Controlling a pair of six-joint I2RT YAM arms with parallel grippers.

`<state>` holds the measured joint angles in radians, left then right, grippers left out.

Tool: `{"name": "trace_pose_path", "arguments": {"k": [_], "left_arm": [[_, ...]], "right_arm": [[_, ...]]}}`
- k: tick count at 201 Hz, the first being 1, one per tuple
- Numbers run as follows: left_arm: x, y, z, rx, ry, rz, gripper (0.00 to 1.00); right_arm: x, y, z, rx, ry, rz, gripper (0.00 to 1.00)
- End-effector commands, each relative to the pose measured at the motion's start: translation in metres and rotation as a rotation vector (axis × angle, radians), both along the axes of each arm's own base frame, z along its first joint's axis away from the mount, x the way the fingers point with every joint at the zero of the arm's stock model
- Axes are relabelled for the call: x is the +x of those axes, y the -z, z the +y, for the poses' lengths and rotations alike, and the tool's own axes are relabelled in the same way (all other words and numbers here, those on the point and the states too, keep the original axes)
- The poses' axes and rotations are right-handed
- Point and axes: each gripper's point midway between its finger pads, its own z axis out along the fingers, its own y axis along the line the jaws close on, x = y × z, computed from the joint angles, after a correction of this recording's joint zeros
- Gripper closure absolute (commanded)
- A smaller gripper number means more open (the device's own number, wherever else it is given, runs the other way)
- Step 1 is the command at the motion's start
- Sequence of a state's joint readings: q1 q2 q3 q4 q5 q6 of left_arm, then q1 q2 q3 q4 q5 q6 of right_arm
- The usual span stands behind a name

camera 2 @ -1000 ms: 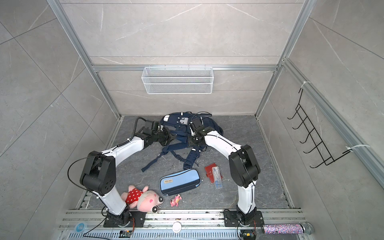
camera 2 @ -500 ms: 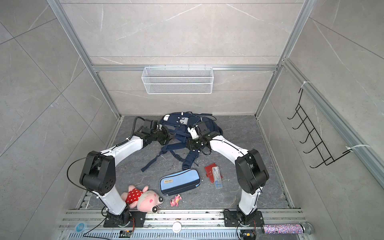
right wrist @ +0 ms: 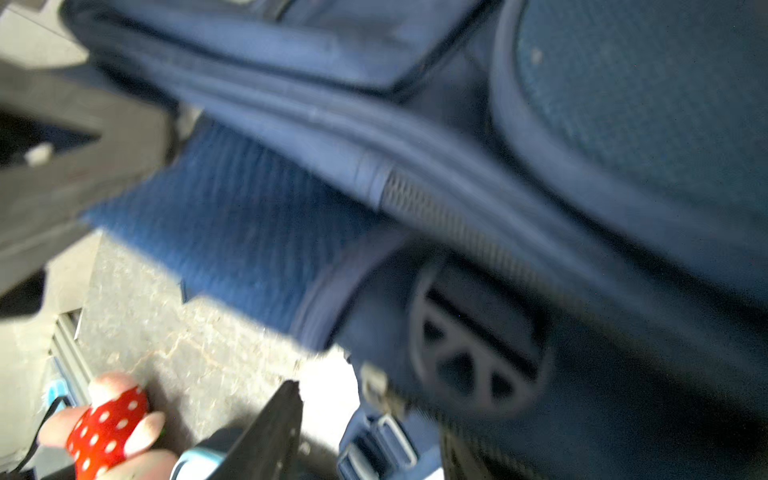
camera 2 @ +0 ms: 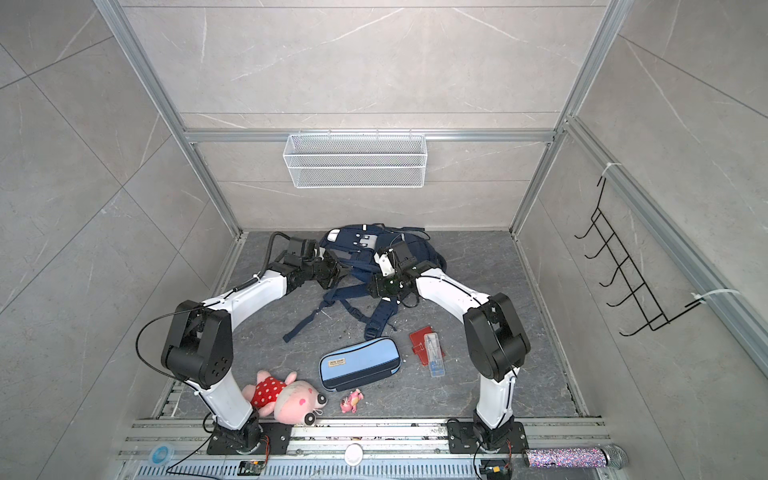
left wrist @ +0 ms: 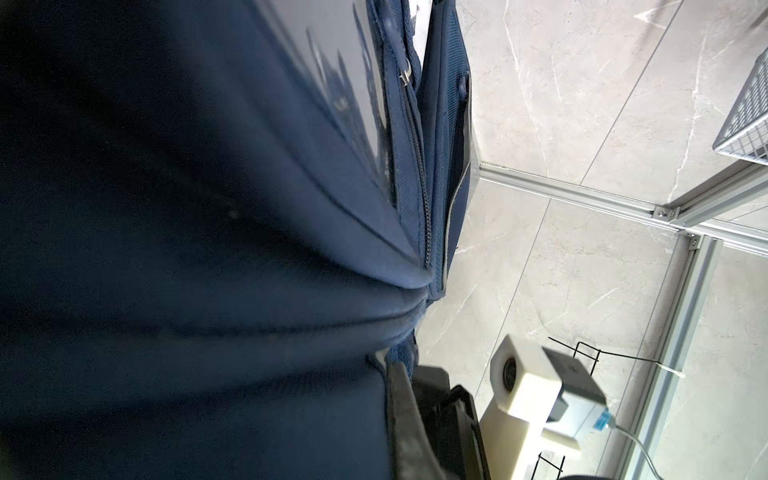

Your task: Pack the student bag

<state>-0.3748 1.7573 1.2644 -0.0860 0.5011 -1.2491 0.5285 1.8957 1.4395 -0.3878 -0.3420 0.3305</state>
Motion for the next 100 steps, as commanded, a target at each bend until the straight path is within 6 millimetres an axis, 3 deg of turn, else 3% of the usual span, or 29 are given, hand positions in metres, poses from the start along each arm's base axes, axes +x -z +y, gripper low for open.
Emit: {"name": "trace_pose_path", "arguments": {"k": [1,20,49,90,100], "left_arm": [[0.009,-0.062,-0.016,-0.102,0.071,-0.175,1.00],[0.007,-0.062,-0.016,-0.103,0.071,-0.175,1.00],[0.004,-0.062,-0.014,-0.103,0.066,-0.175,1.00],[0.002,-0.063,-0.013,-0.103,0.060,-0.179,1.00],[0.002,-0.063,-0.013,-0.102,0.059,-0.179,1.00]], "right_arm": [[0.023,-0.007,0.006,0.003,0.037,-0.023,0.47],[0.028,-0.004,0.006,-0.025,0.030,-0.019,0.50],[0.030,-0.002,0.001,-0.052,0.037,-0.026,0.69],[0.032,0.000,-0.015,-0.138,0.071,-0.050,0.69],[0.033,-0.001,-0.021,-0.169,0.083,-0.057,0.62]]}}
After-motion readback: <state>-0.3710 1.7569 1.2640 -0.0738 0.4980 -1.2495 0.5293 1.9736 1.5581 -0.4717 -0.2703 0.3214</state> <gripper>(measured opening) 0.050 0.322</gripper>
